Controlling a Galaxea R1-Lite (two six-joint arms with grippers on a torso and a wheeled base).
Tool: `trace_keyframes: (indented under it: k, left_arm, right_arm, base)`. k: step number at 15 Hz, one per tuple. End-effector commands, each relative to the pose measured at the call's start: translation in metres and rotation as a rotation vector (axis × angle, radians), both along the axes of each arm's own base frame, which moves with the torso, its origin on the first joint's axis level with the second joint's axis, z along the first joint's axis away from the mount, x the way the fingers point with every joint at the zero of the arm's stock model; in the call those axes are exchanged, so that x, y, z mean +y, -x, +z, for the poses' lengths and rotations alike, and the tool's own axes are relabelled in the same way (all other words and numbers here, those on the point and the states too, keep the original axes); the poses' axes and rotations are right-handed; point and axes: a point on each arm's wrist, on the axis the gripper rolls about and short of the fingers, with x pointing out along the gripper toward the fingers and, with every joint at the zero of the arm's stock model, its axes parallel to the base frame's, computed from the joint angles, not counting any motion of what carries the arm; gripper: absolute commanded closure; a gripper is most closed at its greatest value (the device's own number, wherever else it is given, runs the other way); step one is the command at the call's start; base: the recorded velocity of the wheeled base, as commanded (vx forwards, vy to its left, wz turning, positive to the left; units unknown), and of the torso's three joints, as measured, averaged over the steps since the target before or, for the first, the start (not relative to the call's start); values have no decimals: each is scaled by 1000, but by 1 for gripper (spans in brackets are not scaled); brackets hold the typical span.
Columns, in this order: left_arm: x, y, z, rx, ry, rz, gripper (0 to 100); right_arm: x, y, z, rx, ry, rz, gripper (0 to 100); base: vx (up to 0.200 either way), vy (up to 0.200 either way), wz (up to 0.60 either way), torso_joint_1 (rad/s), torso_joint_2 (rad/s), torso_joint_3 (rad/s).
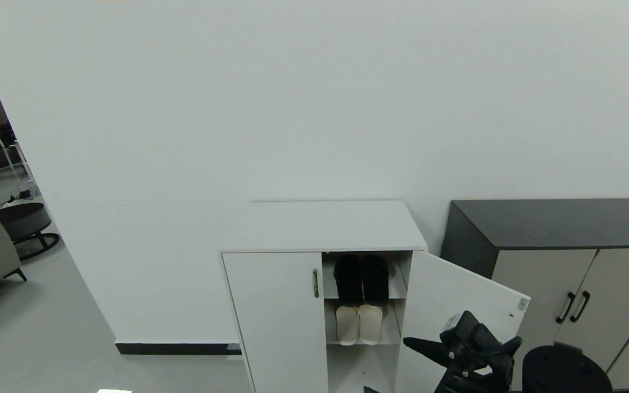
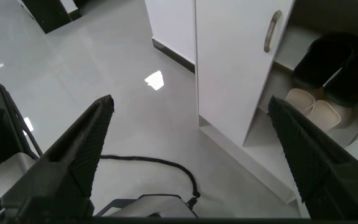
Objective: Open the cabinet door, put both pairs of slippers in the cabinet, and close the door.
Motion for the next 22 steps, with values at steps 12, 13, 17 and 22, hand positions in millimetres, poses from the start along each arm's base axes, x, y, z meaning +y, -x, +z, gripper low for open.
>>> trace_keyframes:
  k: [12,13,17,22]
  left_arm:
    - [0,0,0,1,1,0,100]
    - [0,0,0,1,1,0,100]
    - [0,0,0,1,0,0,100]
    - [0,0,0,1,1,0,100]
  right_arm:
    - [-9,-17,11,-46,-40,-85,0]
    - [-14,-28,16,-68,-55,-131,0]
    - [-63,-75,14,-128,123,-379,0]
    - [-133,-134,18,-109,155,-686,0]
  base:
    - [-17,0,0,0,0,1]
    - [0,0,0,0,0,0]
    - [0,0,0,0,0,0]
    - [0,0,0,0,0,0]
